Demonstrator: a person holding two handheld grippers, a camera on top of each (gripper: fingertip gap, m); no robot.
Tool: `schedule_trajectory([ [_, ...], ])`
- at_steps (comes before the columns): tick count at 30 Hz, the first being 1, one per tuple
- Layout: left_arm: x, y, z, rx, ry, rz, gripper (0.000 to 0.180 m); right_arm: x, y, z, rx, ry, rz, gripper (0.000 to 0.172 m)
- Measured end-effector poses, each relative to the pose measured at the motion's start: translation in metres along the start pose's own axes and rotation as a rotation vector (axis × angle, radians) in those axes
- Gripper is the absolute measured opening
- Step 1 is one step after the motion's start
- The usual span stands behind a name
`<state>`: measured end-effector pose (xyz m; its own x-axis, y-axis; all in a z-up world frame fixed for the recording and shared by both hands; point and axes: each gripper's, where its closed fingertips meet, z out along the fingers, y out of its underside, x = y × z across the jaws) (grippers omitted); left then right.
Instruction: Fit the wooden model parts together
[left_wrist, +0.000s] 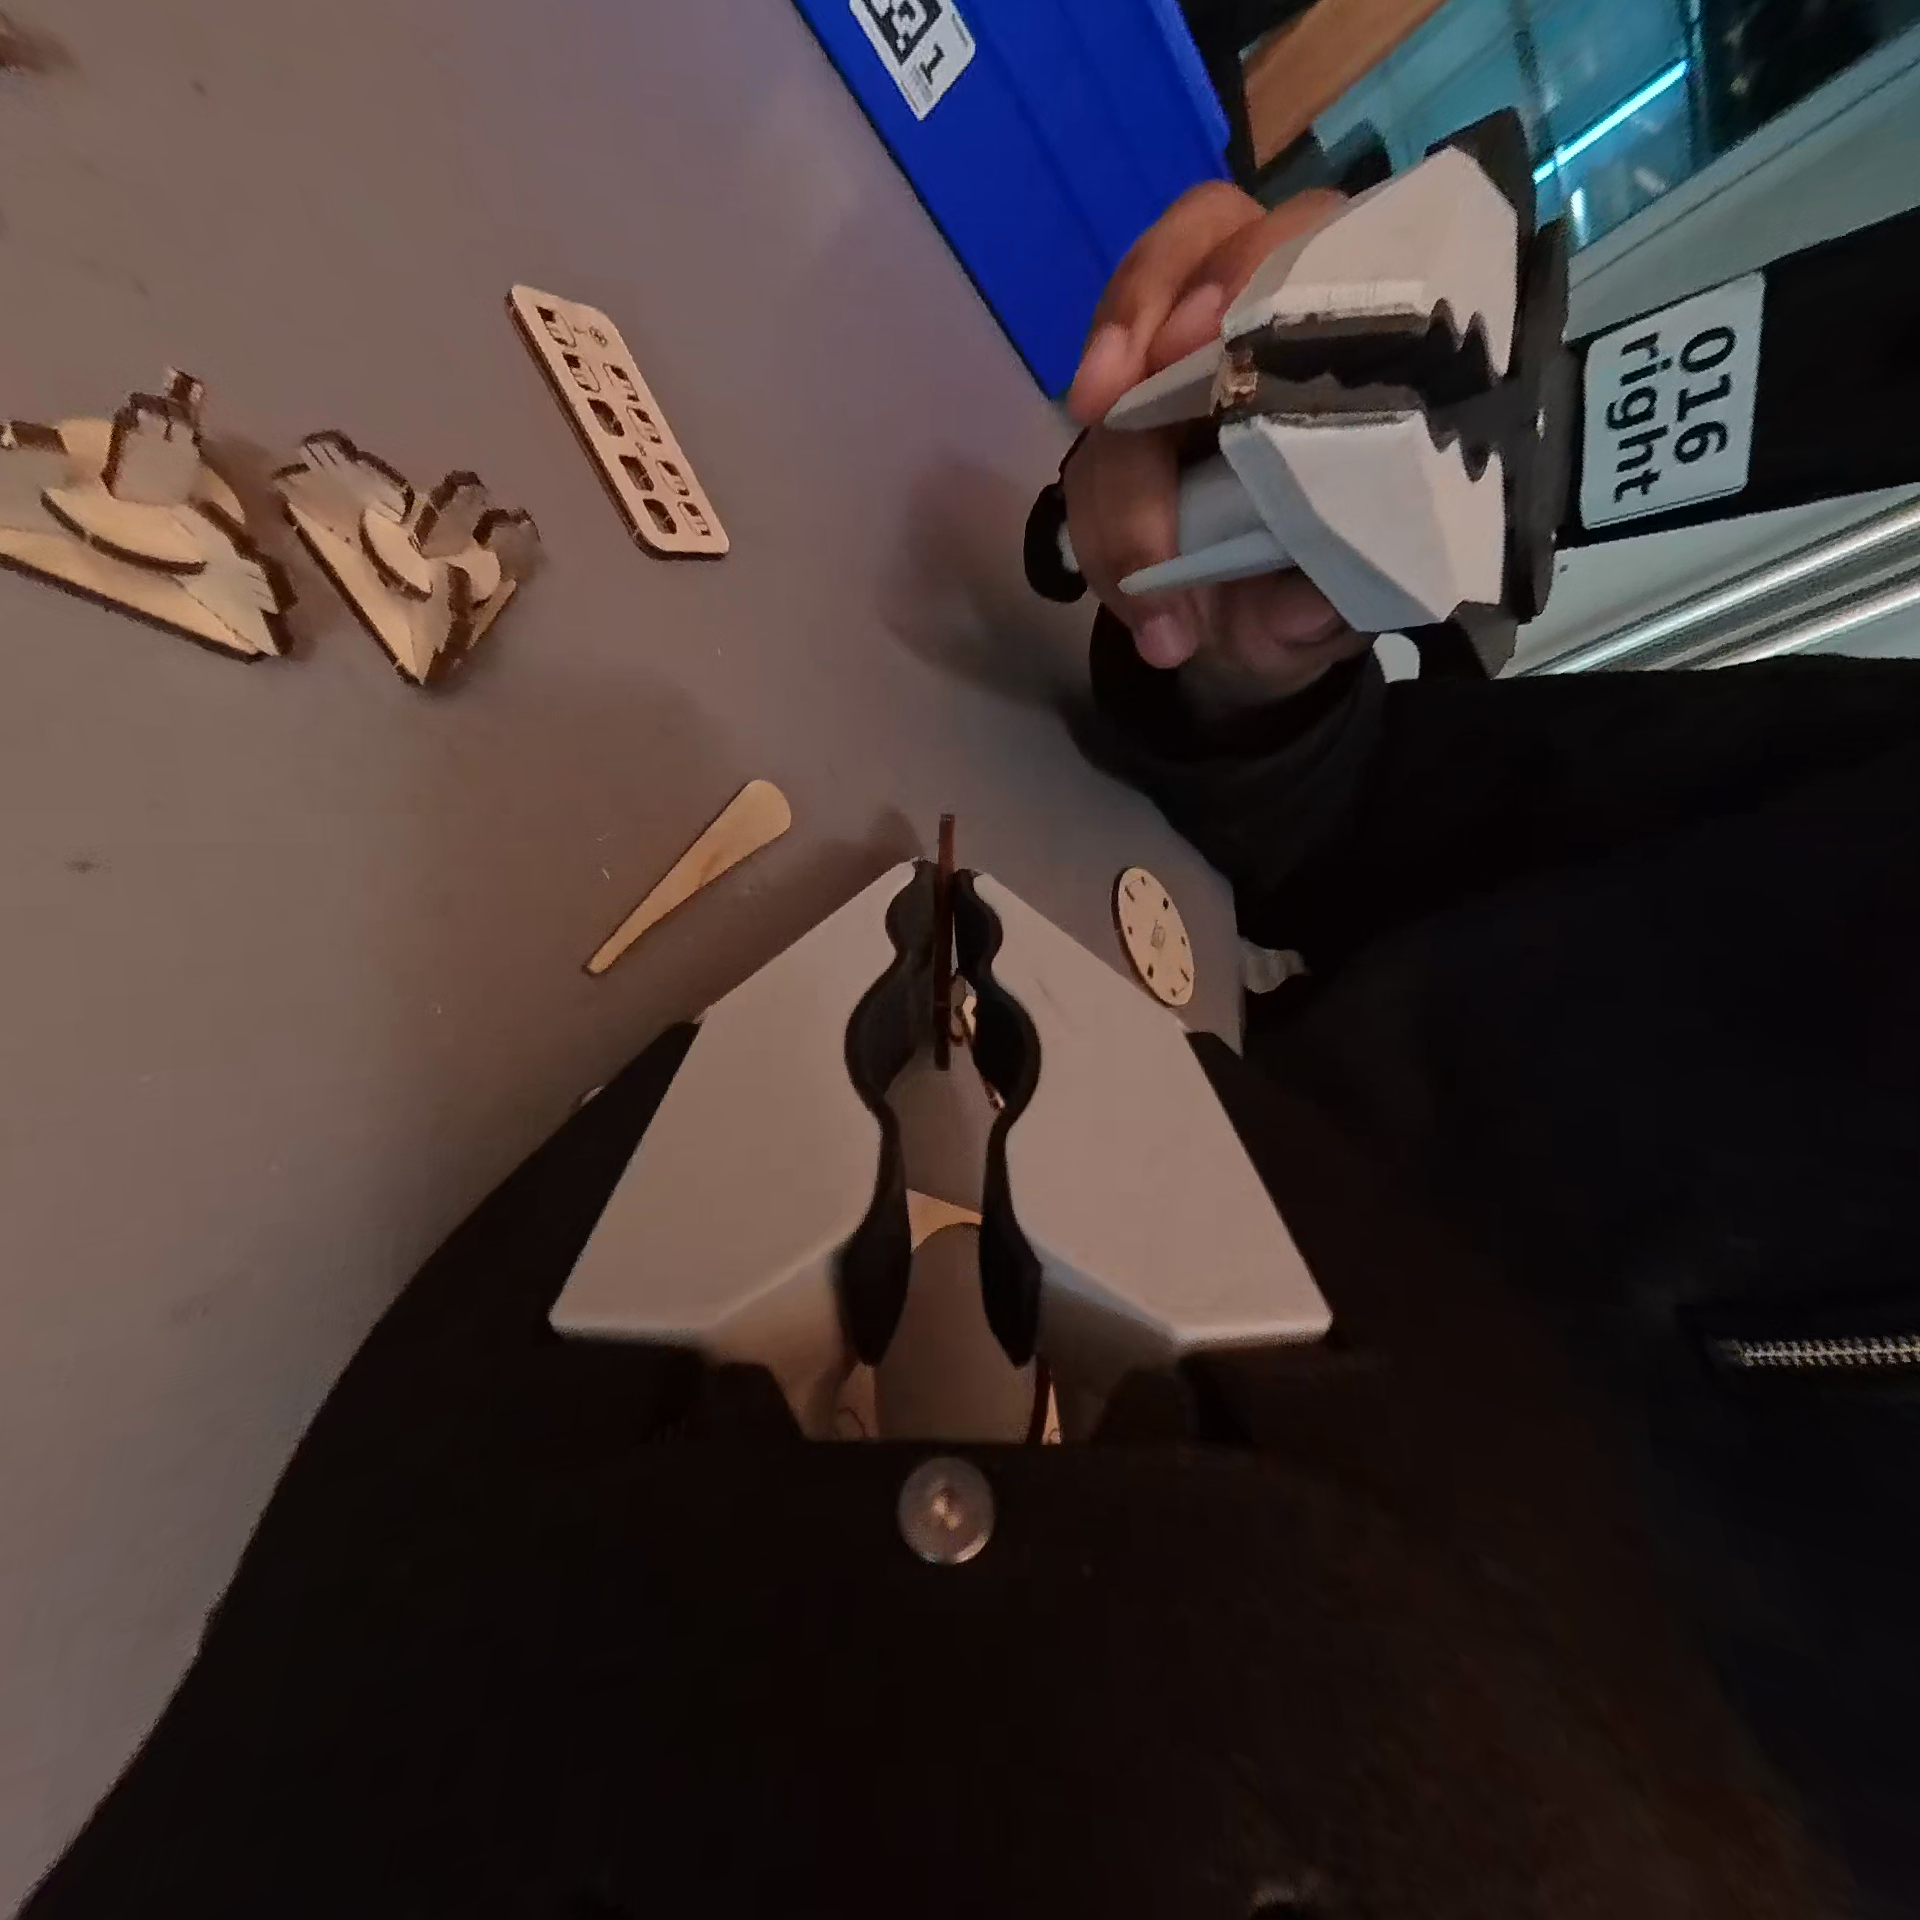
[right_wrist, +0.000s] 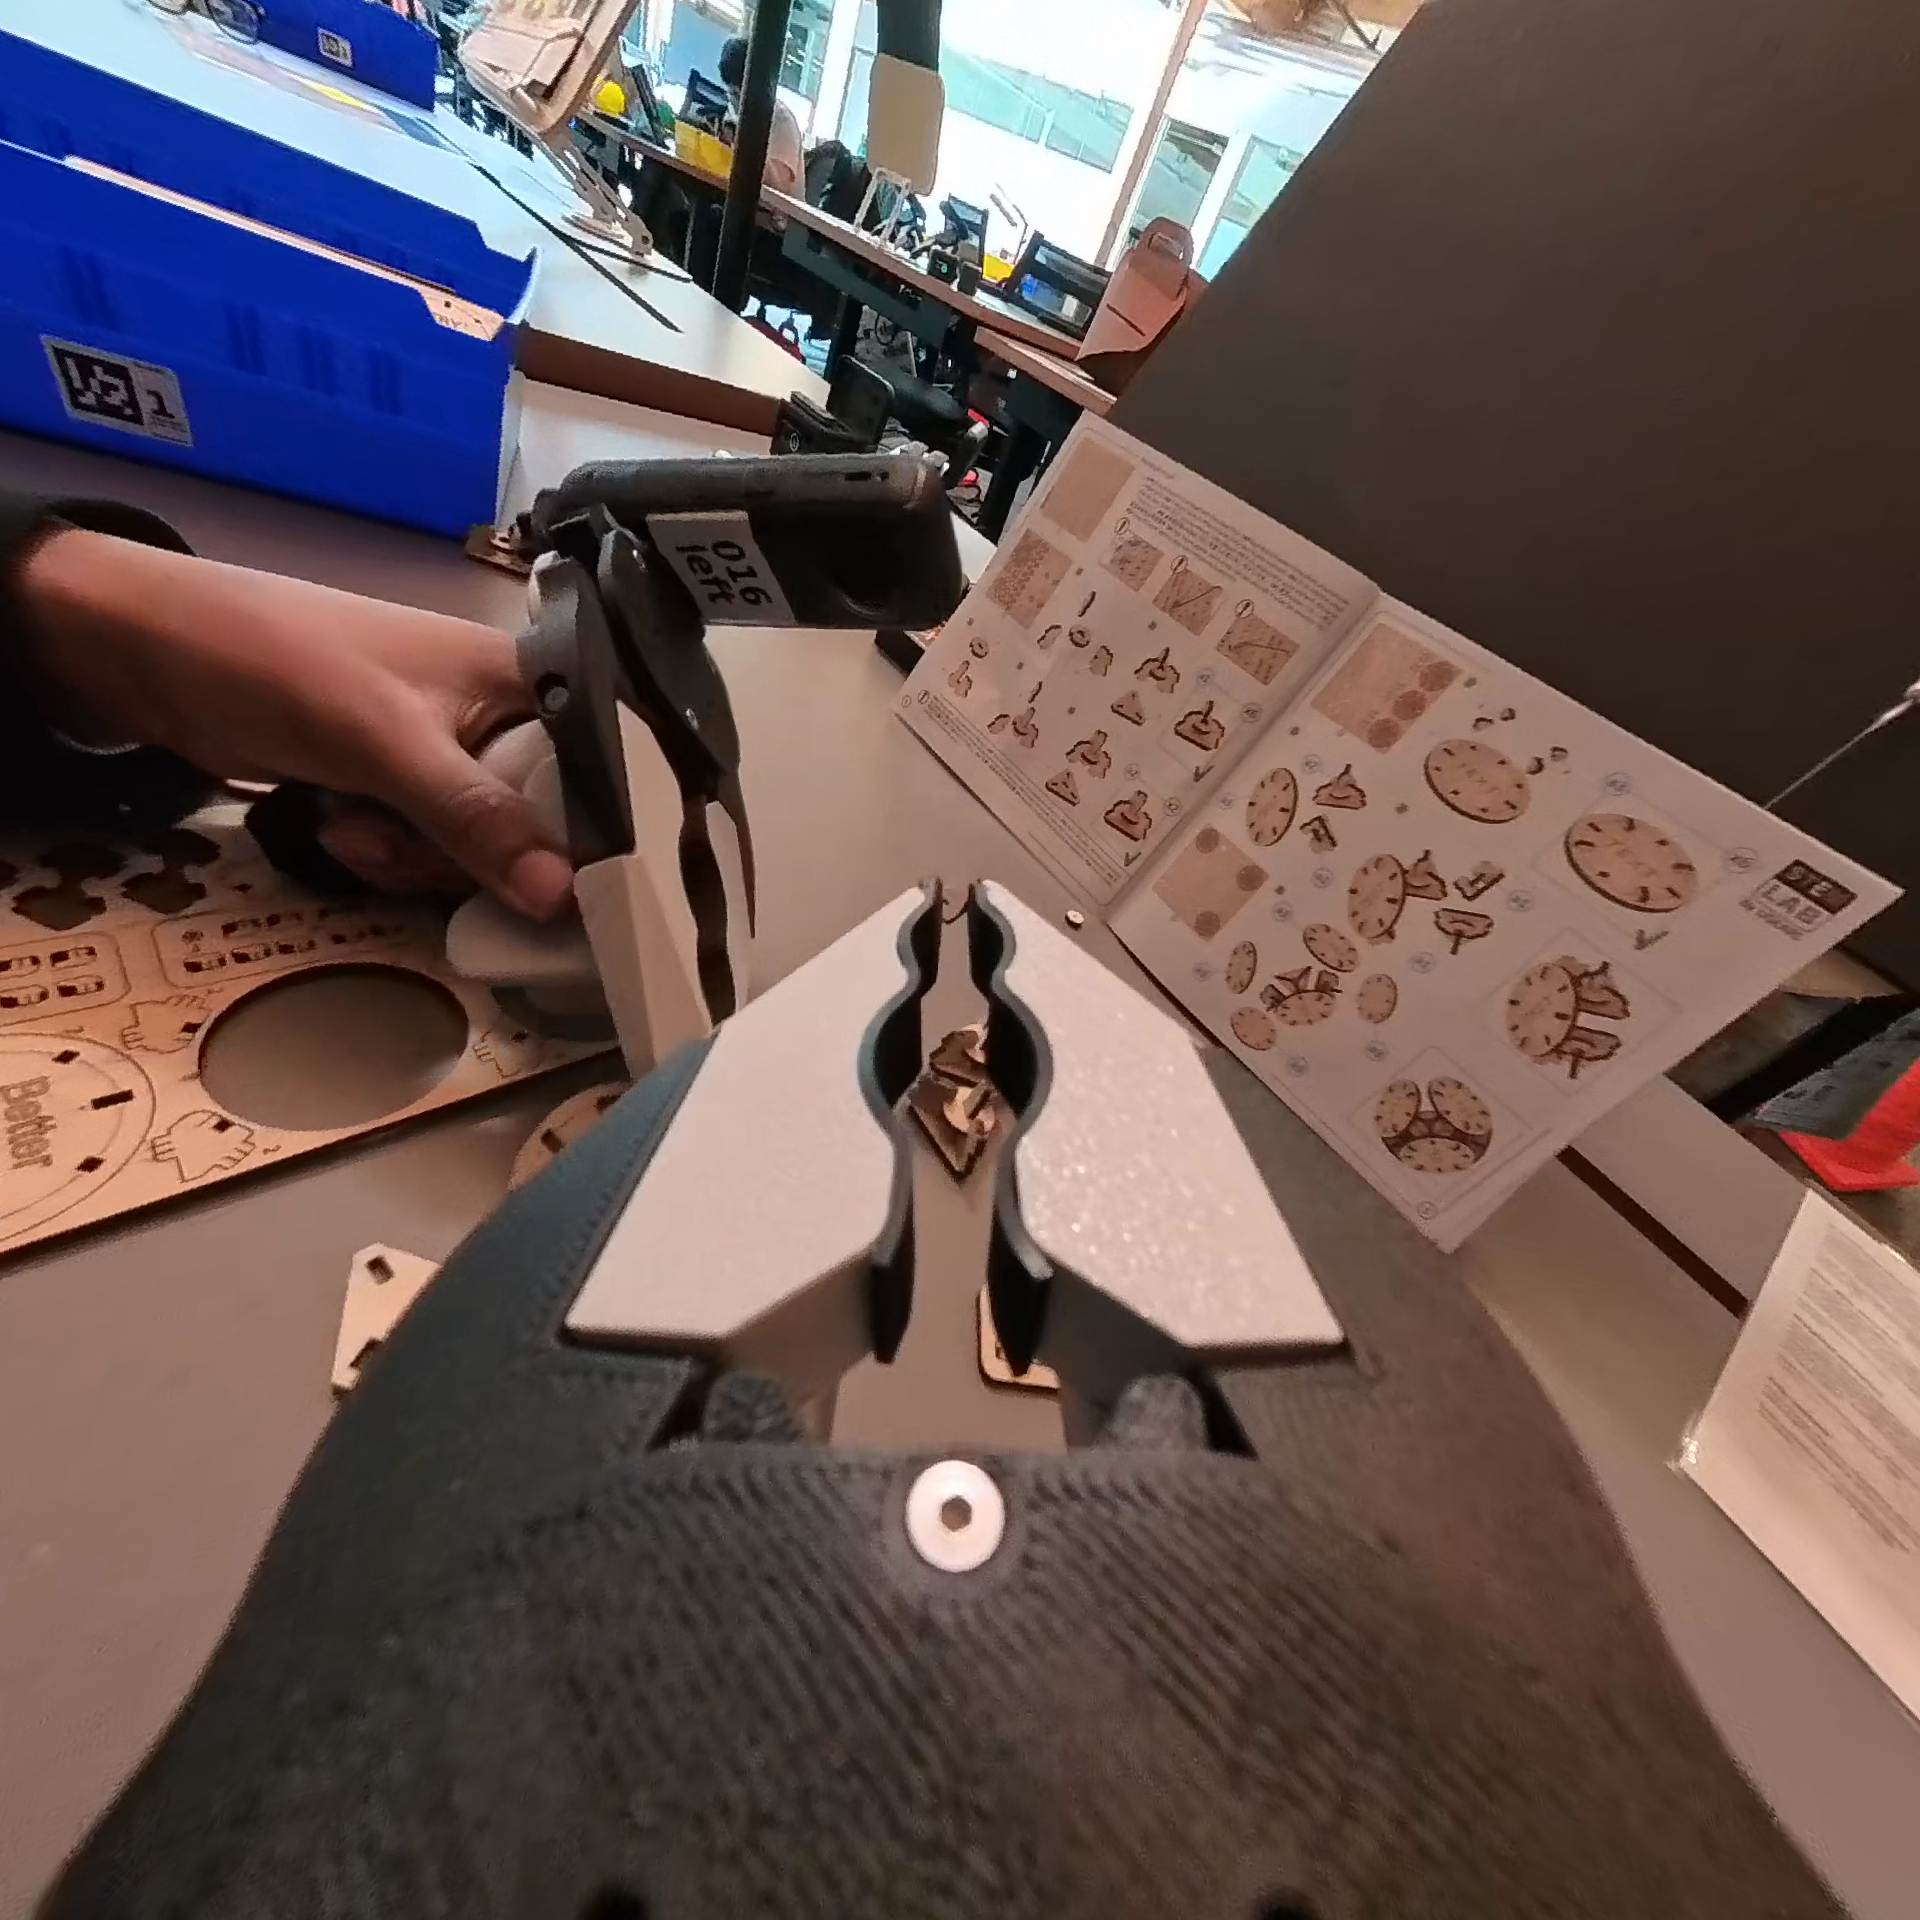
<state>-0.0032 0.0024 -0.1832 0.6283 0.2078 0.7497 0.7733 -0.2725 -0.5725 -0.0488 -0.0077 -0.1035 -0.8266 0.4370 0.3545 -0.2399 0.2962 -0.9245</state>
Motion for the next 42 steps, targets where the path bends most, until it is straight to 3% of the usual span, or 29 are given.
schedule_trajectory([
  [7,-0.007,-0.001,0.0,-0.004,-0.079,0.041,0.023,0.0,-0.002,-0.001,0.004,0.006,-0.012,0.003],
  [15,-0.01,-0.018,-0.017,0.101,-0.13,0.09,0.025,0.001,-0.001,-0.001,0.002,0.006,-0.007,0.003],
  [21,0.026,-0.046,-0.036,0.319,0.129,0.067,0.024,-0.012,-0.005,-0.002,0.035,-0.05,-0.05,0.003],
  [25,0.039,-0.051,-0.041,0.367,0.274,0.007,0.024,-0.026,-0.012,-0.003,0.081,-0.081,-0.144,0.003],
  [35,0.052,-0.047,-0.036,0.34,0.387,-0.023,0.022,-0.037,-0.012,-0.003,0.086,-0.082,-0.283,0.003],
  [42,0.052,-0.049,-0.041,0.36,0.404,-0.024,0.001,-0.036,-0.013,-0.003,0.089,-0.076,-0.28,0.003],
])
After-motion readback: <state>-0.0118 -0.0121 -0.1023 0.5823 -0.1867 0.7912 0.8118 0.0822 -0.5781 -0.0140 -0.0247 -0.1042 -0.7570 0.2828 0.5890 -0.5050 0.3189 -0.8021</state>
